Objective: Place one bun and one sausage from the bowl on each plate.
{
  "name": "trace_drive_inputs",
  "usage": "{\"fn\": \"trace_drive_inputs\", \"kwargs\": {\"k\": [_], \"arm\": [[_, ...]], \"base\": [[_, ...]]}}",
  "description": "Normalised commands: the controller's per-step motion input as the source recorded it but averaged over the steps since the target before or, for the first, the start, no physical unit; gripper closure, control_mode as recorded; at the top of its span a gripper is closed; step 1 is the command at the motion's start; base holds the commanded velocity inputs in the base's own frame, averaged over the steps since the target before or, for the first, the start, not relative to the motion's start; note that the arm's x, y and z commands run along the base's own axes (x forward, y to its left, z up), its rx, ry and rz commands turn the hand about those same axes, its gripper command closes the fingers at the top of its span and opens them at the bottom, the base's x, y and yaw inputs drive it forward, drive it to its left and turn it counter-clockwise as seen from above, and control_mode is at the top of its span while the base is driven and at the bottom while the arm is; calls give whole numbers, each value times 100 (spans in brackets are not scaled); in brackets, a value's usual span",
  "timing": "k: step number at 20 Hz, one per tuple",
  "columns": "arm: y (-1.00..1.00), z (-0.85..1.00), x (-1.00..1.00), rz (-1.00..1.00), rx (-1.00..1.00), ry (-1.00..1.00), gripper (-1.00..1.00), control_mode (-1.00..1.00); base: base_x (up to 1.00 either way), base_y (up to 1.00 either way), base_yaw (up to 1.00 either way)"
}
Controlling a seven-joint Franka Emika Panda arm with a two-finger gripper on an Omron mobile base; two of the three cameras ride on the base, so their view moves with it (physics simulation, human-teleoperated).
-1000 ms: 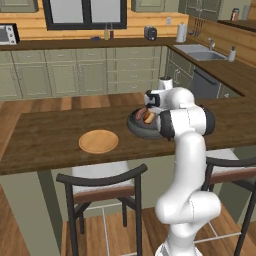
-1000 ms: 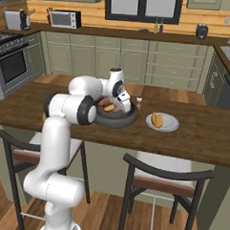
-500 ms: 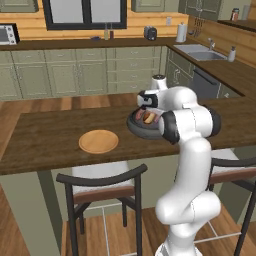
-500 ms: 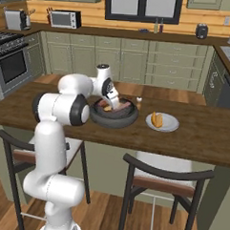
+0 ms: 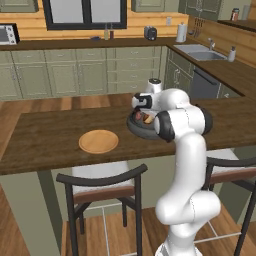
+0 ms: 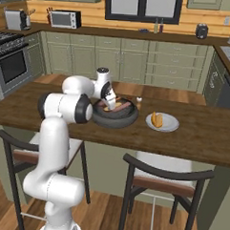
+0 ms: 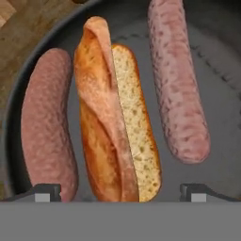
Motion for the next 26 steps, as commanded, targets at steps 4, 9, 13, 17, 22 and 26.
{"fn": "trace_drive_inputs", "kwargs": {"k": [4, 9, 13, 17, 22, 26], "arm": [[-12, 1, 48, 4, 3, 4, -100, -100], [0, -27, -3, 1, 0, 5, -100, -100], [1, -42, -38, 0, 0, 0, -100, -100], [0, -30, -26, 0, 0, 0, -100, -100], [0, 0, 0, 0, 0, 0, 100, -100], [0, 0, 0, 0, 0, 0, 100, -100]], "base": [[0, 0, 0], [0, 0, 0], [0, 0, 0], [0, 0, 0], [0, 0, 0], [0, 0, 0]]}}
